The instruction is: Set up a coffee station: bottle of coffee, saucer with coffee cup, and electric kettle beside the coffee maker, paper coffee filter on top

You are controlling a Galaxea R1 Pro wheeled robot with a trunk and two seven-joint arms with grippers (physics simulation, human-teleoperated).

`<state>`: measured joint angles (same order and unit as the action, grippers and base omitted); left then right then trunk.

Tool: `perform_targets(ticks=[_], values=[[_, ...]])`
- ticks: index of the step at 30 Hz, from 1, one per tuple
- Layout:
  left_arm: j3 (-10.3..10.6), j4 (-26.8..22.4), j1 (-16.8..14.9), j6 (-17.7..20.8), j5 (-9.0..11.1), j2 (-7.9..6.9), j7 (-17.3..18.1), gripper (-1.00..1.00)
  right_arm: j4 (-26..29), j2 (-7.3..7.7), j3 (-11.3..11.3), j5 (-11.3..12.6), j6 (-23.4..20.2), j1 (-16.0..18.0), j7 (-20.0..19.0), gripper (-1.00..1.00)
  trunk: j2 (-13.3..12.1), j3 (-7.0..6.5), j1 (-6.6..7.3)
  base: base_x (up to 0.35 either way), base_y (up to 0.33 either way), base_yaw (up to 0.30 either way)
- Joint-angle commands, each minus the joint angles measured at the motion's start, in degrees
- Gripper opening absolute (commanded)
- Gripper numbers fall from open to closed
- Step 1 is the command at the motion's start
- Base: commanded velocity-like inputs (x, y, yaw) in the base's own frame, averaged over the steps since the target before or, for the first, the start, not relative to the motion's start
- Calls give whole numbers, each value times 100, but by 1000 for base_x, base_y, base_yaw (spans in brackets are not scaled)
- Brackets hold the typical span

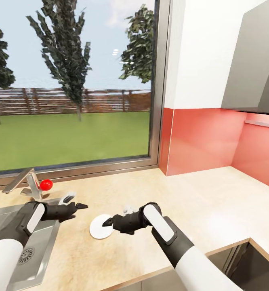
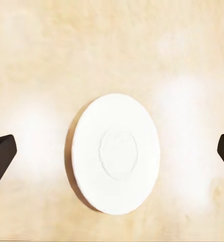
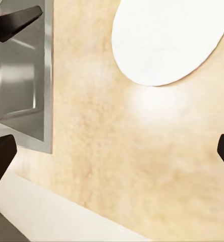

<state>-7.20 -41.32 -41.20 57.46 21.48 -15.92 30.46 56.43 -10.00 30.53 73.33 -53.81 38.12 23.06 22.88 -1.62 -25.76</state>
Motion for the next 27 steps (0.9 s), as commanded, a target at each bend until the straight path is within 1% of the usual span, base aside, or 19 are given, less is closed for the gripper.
perform_targets(ticks=[1,3,7,10,11,13,14,15,16,18,19,21,22,23,25,27], values=[[-17,30,-2,28,-25,5,37,100,-5,0,8,59,-2,-10,59,100,5,3,-2,0,0,0],[-21,57,-2,25,-23,26,39,100,-15,0,9,59,-2,-32,58,100,5,3,-2,0,0,0],[-18,87,-2,13,-22,114,56,100,-25,0,6,54,4,-90,58,100,5,3,-2,0,0,0],[-18,109,-1,11,-22,133,62,100,-19,0,5,41,15,-149,48,100,5,3,-2,0,0,0],[-18,114,-1,11,-22,134,63,100,-16,0,5,35,18,-169,-3,100,5,3,-2,0,0,0],[-18,119,-2,11,-22,134,64,100,-16,0,5,11,29,-191,-234,100,5,3,-2,0,0,0],[-21,121,-2,11,-21,133,64,100,-25,0,5,-41,45,-204,-483,100,5,3,-2,0,0,0],[-23,122,-2,11,-20,133,65,100,-62,0,5,-148,92,-214,-775,100,5,3,-2,0,0,0],[-24,123,-2,10,-19,131,65,100,-136,0,5,-325,182,-221,-1086,100,5,3,-2,0,0,0],[-26,124,-2,10,-15,125,65,100,-350,0,5,-781,477,-229,-1800,100,5,3,-2,0,0,0],[-28,122,-2,10,-14,123,65,100,-410,0,5,-892,561,-230,-2008,100,5,3,-2,0,0,0],[-34,118,-2,10,-8,119,65,100,-705,14,5,-1267,868,-233,-2890,100,5,3,-2,0,0,0],[-37,118,-2,10,-6,116,67,100,-882,16,5,-1406,982,-234,-3278,100,5,3,-2,0,0,0],[-38,117,-2,10,-5,116,69,100,-1052,12,4,-1508,1068,-234,-3545,100,5,3,-2,0,0,0],[-31,118,-2,10,-4,116,76,100,-1273,9,-1,-1621,1160,-235,-3800,100,5,3,-2,0,0,0],[-29,121,-2,8,-4,120,79,100,-1351,8,-2,-1655,1191,-235,-3842,100,5,3,-2,0,0,0]])
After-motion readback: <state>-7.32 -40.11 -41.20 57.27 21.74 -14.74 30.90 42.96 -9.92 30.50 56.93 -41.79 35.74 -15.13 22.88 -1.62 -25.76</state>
